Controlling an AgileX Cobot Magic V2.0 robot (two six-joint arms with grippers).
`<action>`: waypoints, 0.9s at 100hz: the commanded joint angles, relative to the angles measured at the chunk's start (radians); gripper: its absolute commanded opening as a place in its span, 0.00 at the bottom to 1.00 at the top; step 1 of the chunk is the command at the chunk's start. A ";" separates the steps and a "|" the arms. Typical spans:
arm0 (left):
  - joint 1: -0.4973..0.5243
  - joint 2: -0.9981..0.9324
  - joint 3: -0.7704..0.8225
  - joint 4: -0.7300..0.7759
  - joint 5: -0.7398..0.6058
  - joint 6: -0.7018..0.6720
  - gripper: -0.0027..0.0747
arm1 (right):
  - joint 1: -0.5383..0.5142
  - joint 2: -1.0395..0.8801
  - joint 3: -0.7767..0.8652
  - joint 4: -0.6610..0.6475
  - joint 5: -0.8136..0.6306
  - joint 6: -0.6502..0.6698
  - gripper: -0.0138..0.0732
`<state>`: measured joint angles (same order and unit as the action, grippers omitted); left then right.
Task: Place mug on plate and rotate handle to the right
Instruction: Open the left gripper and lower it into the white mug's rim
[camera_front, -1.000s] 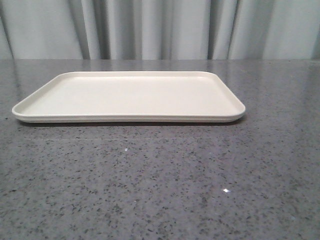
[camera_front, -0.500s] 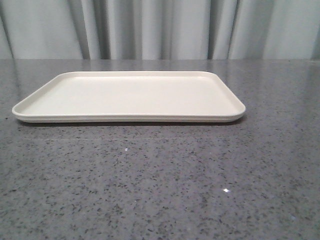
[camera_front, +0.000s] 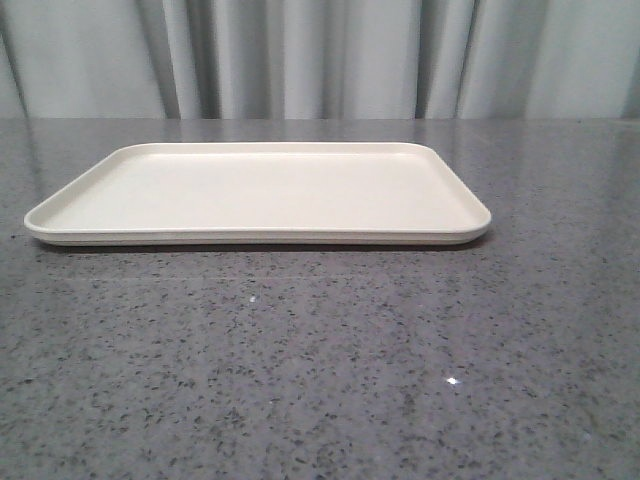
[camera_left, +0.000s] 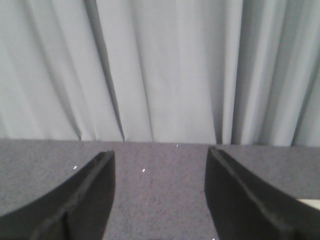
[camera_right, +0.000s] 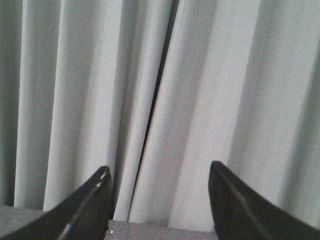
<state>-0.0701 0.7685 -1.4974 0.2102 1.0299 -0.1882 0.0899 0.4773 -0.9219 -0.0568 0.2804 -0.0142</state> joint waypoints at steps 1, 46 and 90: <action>0.002 0.071 -0.078 0.028 0.048 0.025 0.54 | -0.004 0.040 -0.067 -0.031 -0.039 -0.006 0.66; 0.002 0.272 -0.073 0.004 0.234 0.095 0.54 | -0.004 0.086 -0.107 -0.052 -0.019 -0.006 0.66; 0.002 0.254 0.271 -0.026 0.234 0.111 0.54 | -0.004 0.098 -0.106 -0.052 0.031 -0.006 0.66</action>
<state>-0.0701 1.0415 -1.2585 0.1891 1.2726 -0.0775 0.0899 0.5602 -0.9993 -0.0958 0.3808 -0.0142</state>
